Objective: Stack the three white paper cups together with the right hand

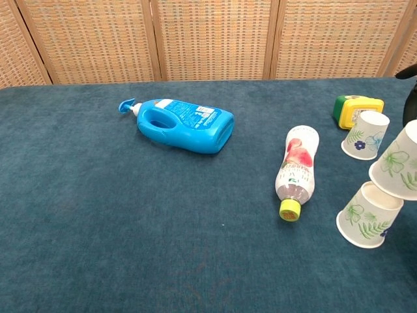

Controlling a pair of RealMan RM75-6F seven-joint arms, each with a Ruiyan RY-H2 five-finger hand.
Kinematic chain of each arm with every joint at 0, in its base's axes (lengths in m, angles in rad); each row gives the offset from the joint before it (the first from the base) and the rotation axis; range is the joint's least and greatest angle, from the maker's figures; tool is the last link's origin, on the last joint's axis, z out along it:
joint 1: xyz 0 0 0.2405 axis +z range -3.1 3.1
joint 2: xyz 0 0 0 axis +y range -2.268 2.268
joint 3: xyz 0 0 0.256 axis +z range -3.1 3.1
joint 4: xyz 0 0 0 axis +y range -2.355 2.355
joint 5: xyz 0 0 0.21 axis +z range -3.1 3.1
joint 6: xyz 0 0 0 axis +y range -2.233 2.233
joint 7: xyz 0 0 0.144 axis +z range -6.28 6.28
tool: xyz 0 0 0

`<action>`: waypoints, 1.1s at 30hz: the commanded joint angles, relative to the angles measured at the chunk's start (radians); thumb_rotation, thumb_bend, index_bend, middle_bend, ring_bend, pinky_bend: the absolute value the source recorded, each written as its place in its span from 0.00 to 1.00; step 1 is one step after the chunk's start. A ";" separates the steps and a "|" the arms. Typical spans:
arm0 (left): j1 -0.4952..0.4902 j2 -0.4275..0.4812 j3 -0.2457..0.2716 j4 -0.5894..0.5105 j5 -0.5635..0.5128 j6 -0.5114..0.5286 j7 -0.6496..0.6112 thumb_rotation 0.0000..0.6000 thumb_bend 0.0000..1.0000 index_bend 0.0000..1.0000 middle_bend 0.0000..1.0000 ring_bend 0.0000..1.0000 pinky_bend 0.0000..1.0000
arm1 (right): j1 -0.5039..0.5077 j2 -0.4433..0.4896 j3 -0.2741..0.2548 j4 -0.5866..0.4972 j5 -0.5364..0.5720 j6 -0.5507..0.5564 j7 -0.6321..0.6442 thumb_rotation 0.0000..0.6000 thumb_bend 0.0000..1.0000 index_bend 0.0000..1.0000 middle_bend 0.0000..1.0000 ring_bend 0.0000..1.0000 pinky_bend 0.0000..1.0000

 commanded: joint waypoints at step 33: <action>0.000 -0.004 0.004 0.002 0.013 0.002 0.000 1.00 0.32 0.00 0.00 0.00 0.00 | 0.008 -0.125 -0.005 0.129 0.072 -0.054 -0.016 1.00 0.13 0.14 0.00 0.00 0.05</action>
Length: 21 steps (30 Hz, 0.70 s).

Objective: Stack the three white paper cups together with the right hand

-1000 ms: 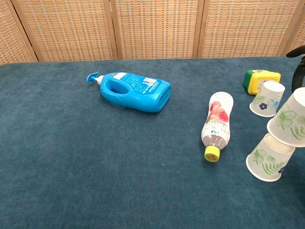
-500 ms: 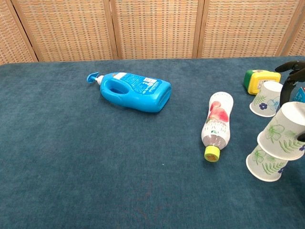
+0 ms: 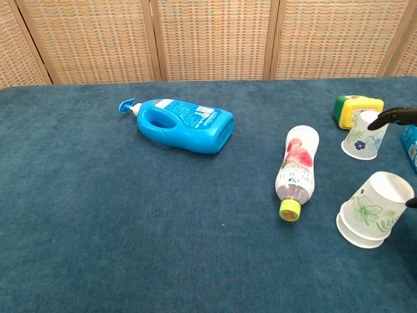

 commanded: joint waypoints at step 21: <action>-0.002 -0.007 -0.002 0.005 -0.005 -0.006 0.016 1.00 0.32 0.00 0.00 0.00 0.00 | 0.179 0.046 0.204 0.170 0.190 -0.143 0.001 1.00 0.13 0.26 0.00 0.00 0.05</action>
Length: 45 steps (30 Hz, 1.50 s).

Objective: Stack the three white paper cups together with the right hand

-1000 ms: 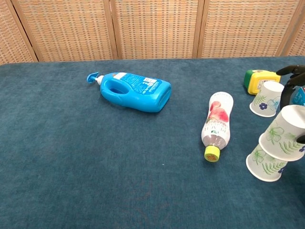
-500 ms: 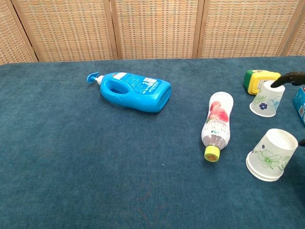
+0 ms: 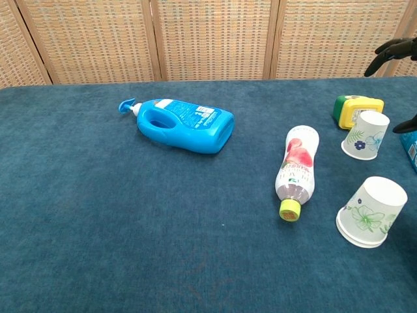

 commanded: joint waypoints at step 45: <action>-0.013 -0.017 -0.006 0.018 -0.022 -0.025 0.019 1.00 0.31 0.00 0.00 0.00 0.00 | 0.232 -0.310 0.003 0.824 0.244 -0.391 0.074 1.00 0.13 0.48 0.08 0.00 0.05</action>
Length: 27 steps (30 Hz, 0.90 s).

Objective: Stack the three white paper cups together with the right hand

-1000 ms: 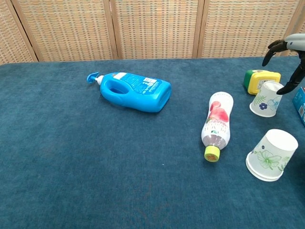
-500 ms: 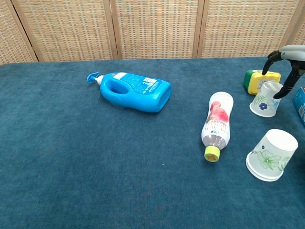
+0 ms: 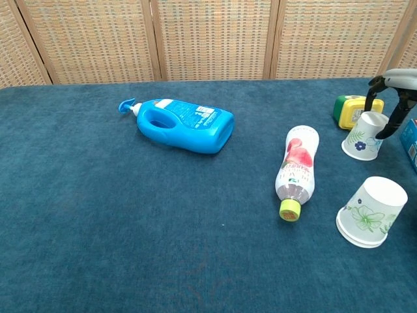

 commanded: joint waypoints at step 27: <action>0.002 0.011 0.003 -0.008 0.012 0.013 -0.018 1.00 0.32 0.00 0.00 0.00 0.00 | 0.051 0.299 0.030 -0.450 0.126 0.100 -0.168 1.00 0.13 0.52 0.09 0.00 0.05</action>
